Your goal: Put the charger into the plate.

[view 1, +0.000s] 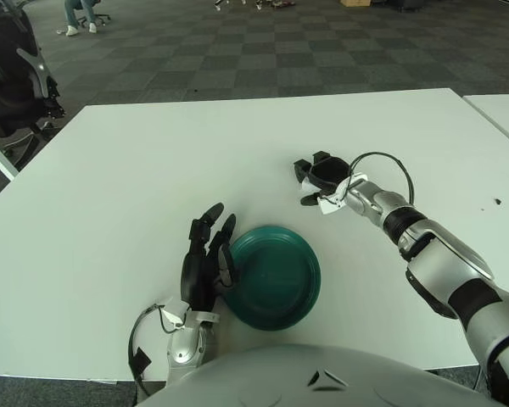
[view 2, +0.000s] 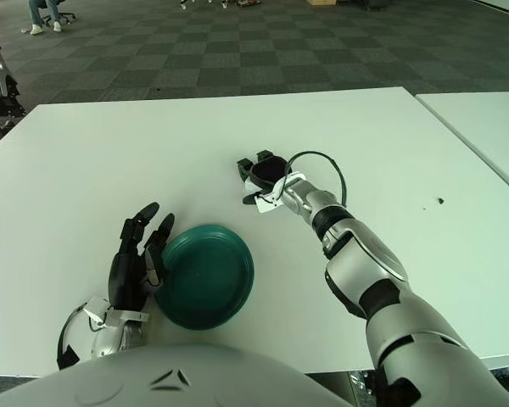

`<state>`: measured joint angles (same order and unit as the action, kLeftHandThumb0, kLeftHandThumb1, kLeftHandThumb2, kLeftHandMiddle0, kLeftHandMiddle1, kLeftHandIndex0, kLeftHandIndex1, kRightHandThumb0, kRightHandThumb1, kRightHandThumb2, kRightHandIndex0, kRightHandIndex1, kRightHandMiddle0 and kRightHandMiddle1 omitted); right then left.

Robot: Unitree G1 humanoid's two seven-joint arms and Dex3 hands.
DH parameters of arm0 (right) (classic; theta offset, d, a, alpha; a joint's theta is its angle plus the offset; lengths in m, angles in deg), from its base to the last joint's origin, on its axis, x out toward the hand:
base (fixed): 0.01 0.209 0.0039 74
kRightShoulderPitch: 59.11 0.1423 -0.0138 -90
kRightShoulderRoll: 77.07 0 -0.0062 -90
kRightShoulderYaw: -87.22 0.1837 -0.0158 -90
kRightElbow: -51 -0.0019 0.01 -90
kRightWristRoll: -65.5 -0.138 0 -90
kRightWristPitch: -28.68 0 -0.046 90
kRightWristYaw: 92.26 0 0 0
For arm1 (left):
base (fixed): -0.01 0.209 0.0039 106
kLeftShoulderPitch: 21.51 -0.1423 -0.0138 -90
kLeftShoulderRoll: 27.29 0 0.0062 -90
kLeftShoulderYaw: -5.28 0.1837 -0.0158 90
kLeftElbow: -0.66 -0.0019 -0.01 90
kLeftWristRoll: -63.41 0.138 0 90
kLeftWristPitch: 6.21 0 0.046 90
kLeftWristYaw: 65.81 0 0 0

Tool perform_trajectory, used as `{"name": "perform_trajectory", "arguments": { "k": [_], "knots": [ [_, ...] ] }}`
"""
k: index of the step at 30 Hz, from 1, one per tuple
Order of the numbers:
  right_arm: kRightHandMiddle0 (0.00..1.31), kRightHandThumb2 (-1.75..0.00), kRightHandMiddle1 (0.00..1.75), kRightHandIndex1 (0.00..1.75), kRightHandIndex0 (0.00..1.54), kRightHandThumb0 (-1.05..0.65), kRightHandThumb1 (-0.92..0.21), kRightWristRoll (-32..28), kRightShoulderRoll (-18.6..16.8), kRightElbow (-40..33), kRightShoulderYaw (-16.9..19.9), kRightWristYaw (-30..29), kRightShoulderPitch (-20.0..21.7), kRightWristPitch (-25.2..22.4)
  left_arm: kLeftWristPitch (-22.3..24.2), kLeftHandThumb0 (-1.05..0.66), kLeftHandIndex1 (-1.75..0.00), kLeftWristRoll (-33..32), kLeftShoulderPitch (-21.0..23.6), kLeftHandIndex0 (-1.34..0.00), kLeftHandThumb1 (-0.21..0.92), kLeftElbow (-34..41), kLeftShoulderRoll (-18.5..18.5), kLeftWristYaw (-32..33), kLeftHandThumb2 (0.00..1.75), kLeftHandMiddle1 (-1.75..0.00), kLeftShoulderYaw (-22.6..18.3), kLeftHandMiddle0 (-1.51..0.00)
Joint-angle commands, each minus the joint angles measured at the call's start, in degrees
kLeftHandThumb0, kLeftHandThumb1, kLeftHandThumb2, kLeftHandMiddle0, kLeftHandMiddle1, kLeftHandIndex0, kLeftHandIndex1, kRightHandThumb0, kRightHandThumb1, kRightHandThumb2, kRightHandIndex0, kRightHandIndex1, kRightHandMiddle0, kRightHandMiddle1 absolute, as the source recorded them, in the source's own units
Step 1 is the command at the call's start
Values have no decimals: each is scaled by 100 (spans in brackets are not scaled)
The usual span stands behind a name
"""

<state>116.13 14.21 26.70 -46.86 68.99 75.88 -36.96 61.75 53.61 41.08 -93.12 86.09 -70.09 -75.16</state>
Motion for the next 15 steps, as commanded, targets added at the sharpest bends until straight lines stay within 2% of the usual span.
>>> {"name": "perform_trajectory", "arguments": {
  "k": [1,7,9,15],
  "knots": [
    [42,-66,174,175,77,-73,-92,24,17,242,-11,-166,-254,100,155,-97,-90,-95,210,-11,92,-655,250,-4,92,-2,-45,-58],
    [47,-67,175,175,79,-74,-92,-4,99,358,25,-444,-212,262,127,-97,-90,-89,243,-11,92,-706,239,-18,92,-2,-62,-58],
    [48,-67,175,175,79,-75,-92,-53,215,263,77,-339,-150,374,141,-96,-90,-100,248,-11,92,-707,240,-24,92,-2,-66,-58],
    [50,-70,175,175,78,-77,-92,-40,213,263,97,-301,-133,365,160,-96,-90,-105,261,-10,92,-715,243,-27,93,-2,-77,-58]
  ]
}}
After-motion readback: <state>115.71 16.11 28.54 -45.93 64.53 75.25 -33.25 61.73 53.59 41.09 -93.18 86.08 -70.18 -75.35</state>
